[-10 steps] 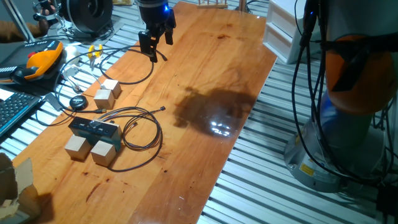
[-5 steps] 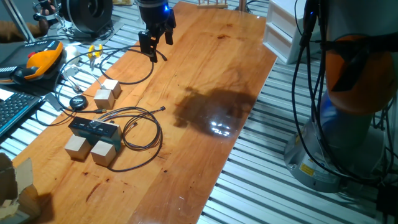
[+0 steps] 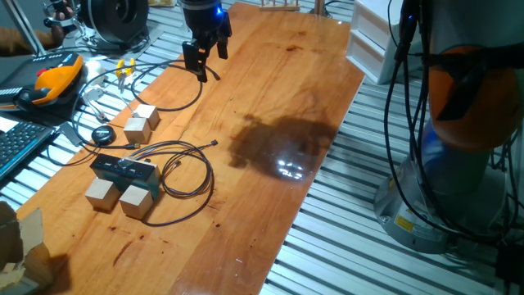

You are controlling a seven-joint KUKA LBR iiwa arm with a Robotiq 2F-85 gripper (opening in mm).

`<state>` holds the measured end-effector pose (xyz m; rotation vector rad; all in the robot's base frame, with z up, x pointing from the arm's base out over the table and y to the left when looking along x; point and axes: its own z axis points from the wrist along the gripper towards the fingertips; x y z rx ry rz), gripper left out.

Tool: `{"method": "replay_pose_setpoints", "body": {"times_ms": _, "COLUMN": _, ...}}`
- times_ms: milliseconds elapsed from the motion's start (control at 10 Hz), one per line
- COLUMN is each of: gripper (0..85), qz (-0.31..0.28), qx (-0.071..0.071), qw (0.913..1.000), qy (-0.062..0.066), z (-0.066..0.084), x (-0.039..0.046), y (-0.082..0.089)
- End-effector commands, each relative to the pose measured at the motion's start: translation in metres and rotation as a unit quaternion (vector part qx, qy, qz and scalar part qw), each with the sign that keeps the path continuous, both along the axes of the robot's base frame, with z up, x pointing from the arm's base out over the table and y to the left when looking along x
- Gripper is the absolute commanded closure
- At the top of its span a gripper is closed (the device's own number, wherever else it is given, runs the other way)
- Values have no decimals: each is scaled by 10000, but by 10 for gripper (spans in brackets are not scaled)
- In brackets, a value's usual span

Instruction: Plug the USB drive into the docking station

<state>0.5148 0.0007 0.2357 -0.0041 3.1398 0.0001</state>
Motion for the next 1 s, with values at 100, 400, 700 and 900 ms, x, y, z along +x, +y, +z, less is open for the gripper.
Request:
{"method": "replay_pose_setpoints", "body": {"times_ms": 100, "gripper": 850, "qz": 1979, "qx": 229, "qw": 9748, "qy": 1007, "z": 2, "x": 1, "y": 0}}
{"method": "replay_pose_setpoints", "body": {"times_ms": 400, "gripper": 850, "qz": 1979, "qx": 227, "qw": 9749, "qy": 999, "z": 2, "x": 0, "y": 0}}
{"method": "replay_pose_setpoints", "body": {"times_ms": 700, "gripper": 850, "qz": 1980, "qx": 223, "qw": 9751, "qy": 977, "z": 2, "x": -4, "y": 0}}
{"method": "replay_pose_setpoints", "body": {"times_ms": 900, "gripper": 850, "qz": 2062, "qx": 228, "qw": 9735, "qy": 960, "z": 2, "x": -4, "y": 1}}
